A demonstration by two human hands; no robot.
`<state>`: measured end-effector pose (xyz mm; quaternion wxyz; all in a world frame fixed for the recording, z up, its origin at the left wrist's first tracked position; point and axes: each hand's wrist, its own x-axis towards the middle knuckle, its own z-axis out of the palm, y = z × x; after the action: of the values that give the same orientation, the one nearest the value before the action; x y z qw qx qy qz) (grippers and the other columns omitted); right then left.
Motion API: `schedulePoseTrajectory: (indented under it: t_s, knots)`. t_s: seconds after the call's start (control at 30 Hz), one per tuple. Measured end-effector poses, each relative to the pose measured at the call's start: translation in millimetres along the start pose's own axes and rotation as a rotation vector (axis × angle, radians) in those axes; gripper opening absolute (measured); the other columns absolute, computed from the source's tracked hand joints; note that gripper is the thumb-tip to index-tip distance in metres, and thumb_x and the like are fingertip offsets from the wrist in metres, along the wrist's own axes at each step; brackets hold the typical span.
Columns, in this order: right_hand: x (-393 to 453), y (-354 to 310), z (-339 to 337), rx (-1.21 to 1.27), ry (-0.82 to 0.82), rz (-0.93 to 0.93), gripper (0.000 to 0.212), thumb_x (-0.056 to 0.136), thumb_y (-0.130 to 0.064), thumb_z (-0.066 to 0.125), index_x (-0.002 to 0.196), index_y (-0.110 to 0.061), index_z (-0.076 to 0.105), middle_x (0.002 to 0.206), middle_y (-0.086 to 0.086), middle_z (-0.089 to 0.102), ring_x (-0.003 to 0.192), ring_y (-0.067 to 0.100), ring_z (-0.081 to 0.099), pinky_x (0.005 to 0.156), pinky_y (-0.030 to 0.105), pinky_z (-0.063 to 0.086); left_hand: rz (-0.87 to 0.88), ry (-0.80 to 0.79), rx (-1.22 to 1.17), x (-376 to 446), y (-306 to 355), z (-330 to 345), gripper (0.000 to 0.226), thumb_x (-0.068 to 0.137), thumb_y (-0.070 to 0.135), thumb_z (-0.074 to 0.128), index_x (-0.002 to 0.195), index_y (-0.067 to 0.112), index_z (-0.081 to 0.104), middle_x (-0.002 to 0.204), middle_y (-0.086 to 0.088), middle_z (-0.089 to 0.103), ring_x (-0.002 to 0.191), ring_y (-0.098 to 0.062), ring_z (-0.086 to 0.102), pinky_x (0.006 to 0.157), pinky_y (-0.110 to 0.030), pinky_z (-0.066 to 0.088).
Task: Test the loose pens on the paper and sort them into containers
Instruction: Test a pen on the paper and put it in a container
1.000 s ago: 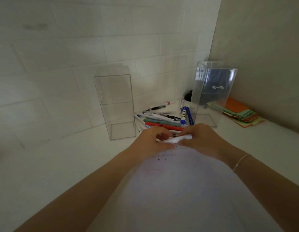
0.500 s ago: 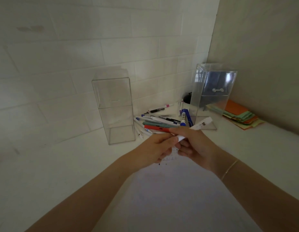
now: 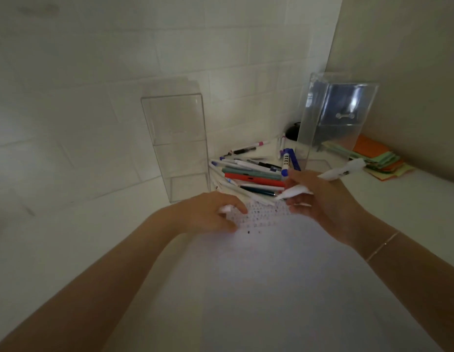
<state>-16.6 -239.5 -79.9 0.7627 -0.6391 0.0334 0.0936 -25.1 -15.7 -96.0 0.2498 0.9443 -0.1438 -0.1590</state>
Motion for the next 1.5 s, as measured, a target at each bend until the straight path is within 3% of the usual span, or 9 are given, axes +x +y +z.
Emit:
schedulePoseTrajectory:
  t_s: [0.1,0.2,0.3,0.43,0.63,0.73,0.87,0.97,1.5]
  knots:
    - [-2,6,4,0.071,-0.042,0.049,0.016,0.084,-0.013,0.066,0.095,-0.002,0.065,0.083,0.012,0.071,0.08,0.026,0.07,0.065,0.033,0.06,-0.016,-0.163,0.115,-9,4,-2,0.066,0.072,0.051,0.073,0.13,0.05,0.042,0.134,0.025,0.038,0.109,0.001,0.044,0.097,-0.021,0.031]
    - [-1,12,11,0.031,-0.053,0.054,0.016,0.079,-0.007,0.07,0.093,-0.003,0.063,0.081,0.011,0.069,0.072,0.02,0.067,0.058,0.025,0.057,-0.001,-0.128,0.124,-10,5,6,0.079,0.064,0.061,0.074,0.133,0.054,0.035,0.141,0.024,0.035,0.105,0.0,0.043,0.091,-0.019,0.03]
    - [1,22,26,0.027,0.008,0.05,0.005,0.084,-0.007,0.064,0.082,-0.003,0.062,0.057,0.006,0.062,0.051,0.015,0.058,0.047,0.023,0.052,0.059,-0.044,0.159,-7,6,19,0.081,0.059,0.07,0.071,0.13,0.055,0.036,0.134,0.022,0.046,0.108,-0.002,0.048,0.091,-0.021,0.037]
    - [7,37,48,-0.085,0.144,0.063,0.023,0.085,0.001,0.05,0.062,-0.004,0.049,0.04,0.008,0.051,0.035,0.018,0.044,0.038,0.024,0.04,0.156,0.021,0.119,-3,9,24,0.069,0.061,0.067,0.072,0.123,0.051,0.046,0.111,0.026,0.06,0.094,0.002,0.055,0.078,-0.014,0.041]
    - [2,62,63,-0.255,0.253,-0.174,0.037,0.077,0.004,0.059,0.052,-0.014,0.037,0.049,0.002,0.041,0.043,0.01,0.041,0.042,0.022,0.036,0.262,-0.23,0.038,5,-2,2,0.05,0.067,0.039,0.082,0.11,0.038,0.056,0.103,0.03,0.059,0.094,0.012,0.054,0.079,-0.003,0.039]
    - [-3,66,65,-0.338,0.206,-0.208,0.035,0.075,0.004,0.061,0.052,-0.012,0.04,0.046,0.003,0.043,0.038,0.009,0.042,0.038,0.02,0.036,0.24,-0.236,0.049,14,-11,-3,0.061,0.062,0.039,0.085,0.115,0.033,0.055,0.1,0.023,0.061,0.087,0.007,0.057,0.078,-0.01,0.043]
    - [-3,67,67,-0.43,0.163,-0.241,0.021,0.074,0.001,0.062,0.056,-0.001,0.051,0.042,0.009,0.049,0.032,0.009,0.043,0.036,0.018,0.038,0.154,-0.24,0.196,25,-18,0,0.082,0.055,0.05,0.082,0.127,0.026,0.049,0.112,0.004,0.063,0.099,-0.016,0.061,0.089,-0.039,0.05]
    - [-2,67,67,-0.469,0.155,-0.252,0.017,0.076,-0.001,0.064,0.062,0.006,0.055,0.044,0.013,0.053,0.032,0.01,0.046,0.036,0.017,0.04,0.156,-0.24,0.185,27,-19,1,0.085,0.055,0.05,0.083,0.128,0.026,0.048,0.112,0.004,0.063,0.099,-0.017,0.061,0.088,-0.04,0.051]
    - [-3,68,67,-0.435,0.17,-0.255,0.031,0.073,0.001,0.063,0.049,-0.01,0.046,0.039,0.004,0.048,0.03,0.008,0.042,0.034,0.016,0.036,0.085,-0.278,0.219,26,-16,2,0.103,0.035,0.072,0.07,0.124,0.025,0.051,0.111,0.003,0.063,0.098,-0.02,0.061,0.087,-0.044,0.051]
